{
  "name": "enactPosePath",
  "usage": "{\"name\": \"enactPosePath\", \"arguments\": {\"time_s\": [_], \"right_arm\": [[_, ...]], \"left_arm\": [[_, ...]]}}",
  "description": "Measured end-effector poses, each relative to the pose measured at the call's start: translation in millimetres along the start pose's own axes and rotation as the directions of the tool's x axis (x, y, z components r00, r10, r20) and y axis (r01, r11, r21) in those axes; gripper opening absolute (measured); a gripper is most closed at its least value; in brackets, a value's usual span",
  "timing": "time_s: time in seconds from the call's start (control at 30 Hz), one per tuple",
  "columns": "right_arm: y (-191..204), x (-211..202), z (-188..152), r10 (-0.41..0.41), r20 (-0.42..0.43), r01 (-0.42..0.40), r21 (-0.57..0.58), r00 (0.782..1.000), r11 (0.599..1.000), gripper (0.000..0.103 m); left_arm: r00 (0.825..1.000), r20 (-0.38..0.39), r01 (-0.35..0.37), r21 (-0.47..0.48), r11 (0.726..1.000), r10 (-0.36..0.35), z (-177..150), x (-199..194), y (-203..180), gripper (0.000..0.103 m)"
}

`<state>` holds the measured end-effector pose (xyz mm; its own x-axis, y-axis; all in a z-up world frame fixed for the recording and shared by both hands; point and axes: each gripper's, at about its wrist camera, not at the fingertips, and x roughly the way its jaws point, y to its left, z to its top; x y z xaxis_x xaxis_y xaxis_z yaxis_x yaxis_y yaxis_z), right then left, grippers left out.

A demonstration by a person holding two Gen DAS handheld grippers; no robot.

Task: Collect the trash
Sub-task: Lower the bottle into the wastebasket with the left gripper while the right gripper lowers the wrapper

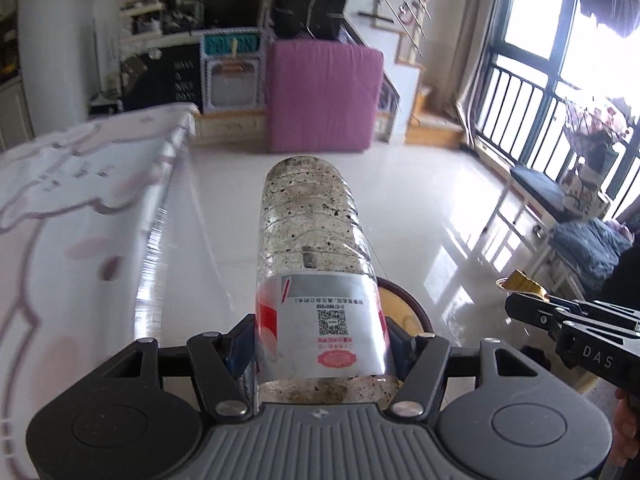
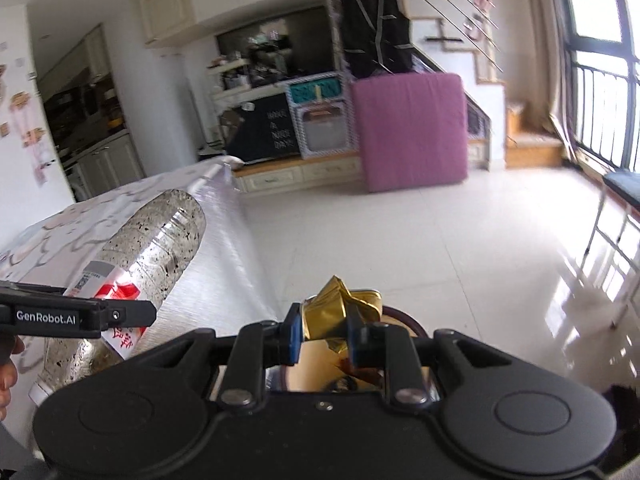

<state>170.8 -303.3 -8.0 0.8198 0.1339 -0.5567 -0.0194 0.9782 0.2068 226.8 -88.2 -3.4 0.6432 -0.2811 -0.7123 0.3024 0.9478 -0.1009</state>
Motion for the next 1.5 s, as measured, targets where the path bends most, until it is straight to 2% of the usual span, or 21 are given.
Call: {"name": "enactPosePath", "arguments": {"time_s": [0.17,0.27,0.4,0.47,0.57,0.7,0.83,0.87,1.03,1.13,1.27,1.37,1.43,1.5], "right_arm": [[-37,19,-11,-0.037,-0.046,0.039,0.063,0.998,0.997,0.022],[-55,31,-18,-0.054,-0.073,0.061,0.095,0.996,0.994,0.022],[-72,47,-26,-0.057,-0.110,0.071,0.121,0.992,0.990,0.022],[-79,55,-31,-0.056,-0.127,0.072,0.132,0.990,0.989,0.022],[-87,69,-38,-0.048,-0.156,0.072,0.153,0.987,0.986,0.022],[-97,84,-46,-0.027,-0.188,0.059,0.165,0.982,0.985,0.022],[-102,95,-49,-0.013,-0.205,0.048,0.164,0.979,0.985,0.022],[-103,98,-48,-0.010,-0.207,0.045,0.165,0.978,0.985,0.022],[-106,116,-48,0.010,-0.226,0.027,0.159,0.974,0.987,0.022],[-110,127,-51,0.034,-0.241,0.011,0.181,0.970,0.983,0.022],[-118,144,-54,0.068,-0.268,-0.001,0.243,0.961,0.970,0.022],[-121,153,-56,0.086,-0.284,-0.006,0.269,0.955,0.963,0.022],[-122,159,-58,0.098,-0.297,-0.012,0.281,0.950,0.960,0.022],[-124,164,-61,0.108,-0.311,-0.015,0.287,0.944,0.958,0.022]], "left_arm": [[0.996,-0.084,0.033,-0.007,0.999,-0.034,-1,47,-14,0.065],[0.988,-0.145,0.055,-0.018,0.998,-0.057,-6,79,-21,0.065],[0.962,-0.254,0.086,-0.064,0.994,-0.099,-17,125,-24,0.065],[0.936,-0.325,0.099,-0.123,0.988,-0.134,-25,150,-21,0.065],[0.885,-0.420,0.101,-0.244,0.964,-0.199,-35,190,-14,0.065],[0.838,-0.488,0.088,-0.322,0.943,-0.245,-32,238,-9,0.066],[0.777,-0.556,0.082,-0.374,0.924,-0.294,-32,283,-5,0.066],[0.767,-0.571,0.072,-0.378,0.923,-0.293,-34,292,-4,0.066],[0.714,-0.653,0.024,-0.339,0.941,-0.253,-42,337,-9,0.067],[0.698,-0.694,0.004,-0.244,0.970,-0.178,-45,356,-14,0.068],[0.682,-0.721,0.036,-0.135,0.990,-0.123,-42,381,-24,0.066],[0.684,-0.726,0.043,-0.060,0.997,-0.073,-44,397,-32,0.066],[0.696,-0.716,0.044,-0.036,0.998,-0.056,-46,407,-33,0.066],[0.701,-0.712,0.040,-0.028,0.999,-0.048,-48,416,-32,0.066]]}}
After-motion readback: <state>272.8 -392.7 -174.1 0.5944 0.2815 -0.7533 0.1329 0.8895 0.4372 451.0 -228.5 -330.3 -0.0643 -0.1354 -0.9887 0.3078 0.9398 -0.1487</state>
